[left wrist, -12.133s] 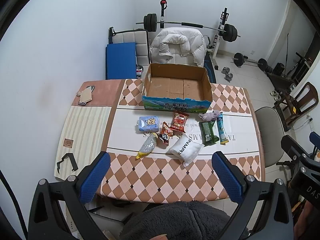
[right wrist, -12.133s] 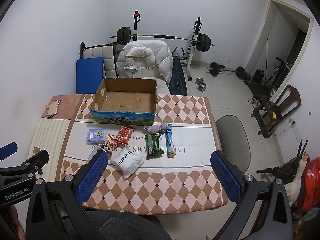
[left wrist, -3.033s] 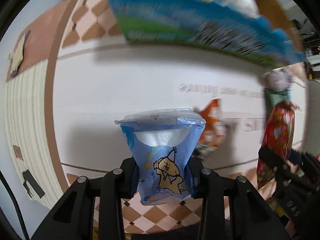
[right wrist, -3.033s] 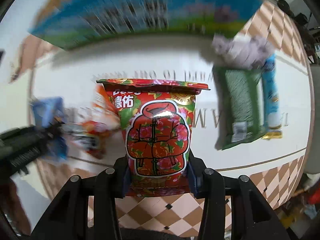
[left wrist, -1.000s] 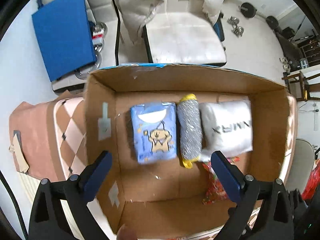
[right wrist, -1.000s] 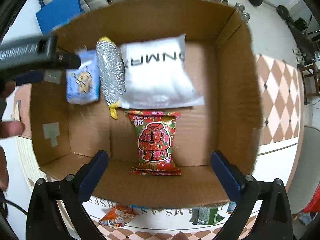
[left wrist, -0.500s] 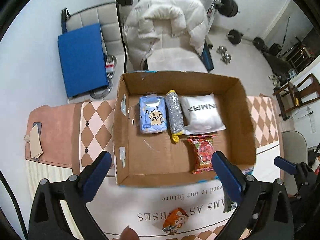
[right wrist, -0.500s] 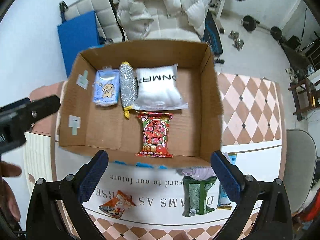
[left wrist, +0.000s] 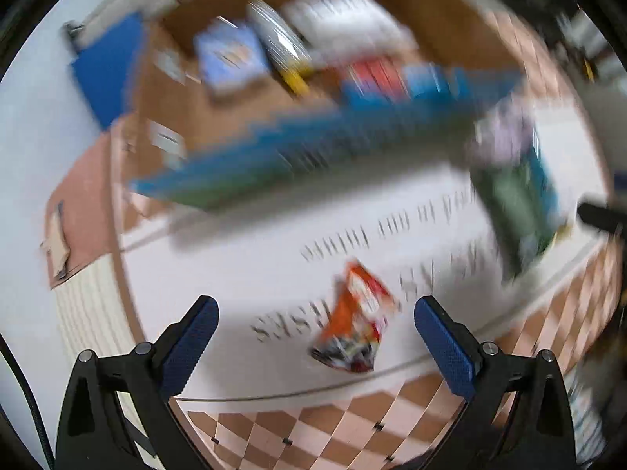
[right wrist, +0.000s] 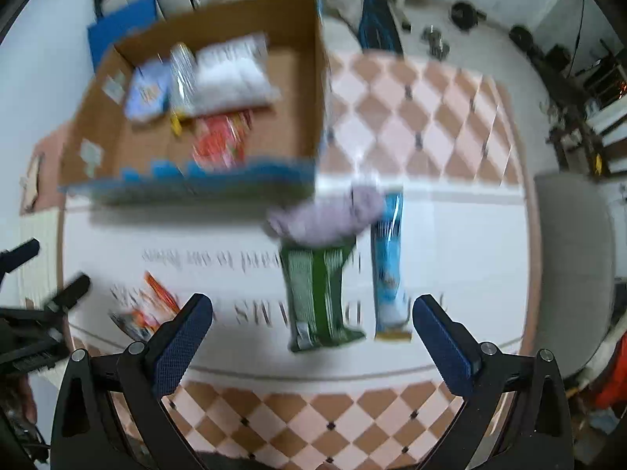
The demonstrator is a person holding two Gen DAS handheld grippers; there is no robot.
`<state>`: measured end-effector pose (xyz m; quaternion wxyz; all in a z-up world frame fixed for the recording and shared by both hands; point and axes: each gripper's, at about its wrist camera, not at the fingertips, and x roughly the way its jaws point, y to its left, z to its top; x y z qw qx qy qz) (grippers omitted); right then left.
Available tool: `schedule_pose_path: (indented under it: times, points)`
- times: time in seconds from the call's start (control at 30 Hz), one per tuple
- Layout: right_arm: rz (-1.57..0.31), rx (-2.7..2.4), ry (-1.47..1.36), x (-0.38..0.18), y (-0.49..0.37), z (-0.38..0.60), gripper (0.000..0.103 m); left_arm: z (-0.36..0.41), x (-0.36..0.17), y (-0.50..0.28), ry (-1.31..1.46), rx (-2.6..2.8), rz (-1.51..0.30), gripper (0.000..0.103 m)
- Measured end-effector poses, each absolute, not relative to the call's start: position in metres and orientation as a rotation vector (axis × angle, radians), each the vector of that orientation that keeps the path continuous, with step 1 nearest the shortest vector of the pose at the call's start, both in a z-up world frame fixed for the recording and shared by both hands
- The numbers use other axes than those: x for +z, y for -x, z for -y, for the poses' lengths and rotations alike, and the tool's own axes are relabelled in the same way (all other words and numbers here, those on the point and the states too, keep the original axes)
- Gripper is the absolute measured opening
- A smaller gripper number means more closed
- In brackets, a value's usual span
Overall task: Organize soft objects
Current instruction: 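Grasp orange chip bag with left gripper while right grasps green snack bag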
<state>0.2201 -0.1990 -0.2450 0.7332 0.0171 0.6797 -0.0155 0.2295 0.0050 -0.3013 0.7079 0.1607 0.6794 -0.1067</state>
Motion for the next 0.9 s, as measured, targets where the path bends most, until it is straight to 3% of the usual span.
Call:
schedule_pose_path:
  times: [0.3, 0.37, 0.4, 0.43, 0.57, 0.67, 0.73, 0.8, 0.9]
  points:
    - [-1.585, -0.045, -0.052, -0.306, -0.209, 0.205, 0.103, 0.031, -0.391, -0.209, -0.547, -0.339, -1.706, 0.097]
    - [-1.597, -0.054, -0.032, -0.318, -0.212, 0.204, 0.103, 0.031, -0.403, -0.210, -0.547, -0.326, -1.741, 0.076]
    - [-1.607, -0.063, -0.017, -0.325, -0.215, 0.203, 0.103, 0.030, -0.407, -0.210, -0.547, -0.316, -1.753, 0.073]
    - [-1.613, -0.069, -0.008, -0.331, -0.217, 0.202, 0.103, 0.028, -0.412, -0.211, -0.536, -0.304, -1.767, 0.062]
    - [-1.650, -0.097, 0.018, -0.355, -0.222, 0.197, 0.100, 0.010, -0.415, -0.217, -0.368, -0.253, -1.803, 0.049]
    - [-1.688, -0.099, 0.004, -0.374, -0.222, 0.195, 0.091, -0.009, -0.417, -0.218, -0.197, -0.198, -1.822, 0.049]
    - [-1.716, -0.098, 0.017, -0.385, -0.220, 0.193, 0.070, -0.018, -0.418, -0.216, -0.126, -0.180, -1.816, 0.049]
    - [-1.739, -0.102, 0.009, -0.394, -0.215, 0.194, 0.056, -0.025, -0.419, -0.214, -0.085, -0.173, -1.811, 0.049]
    - [-1.740, -0.104, -0.004, -0.398, -0.207, 0.196, 0.051, -0.026, -0.421, -0.209, -0.082, -0.166, -1.805, 0.049]
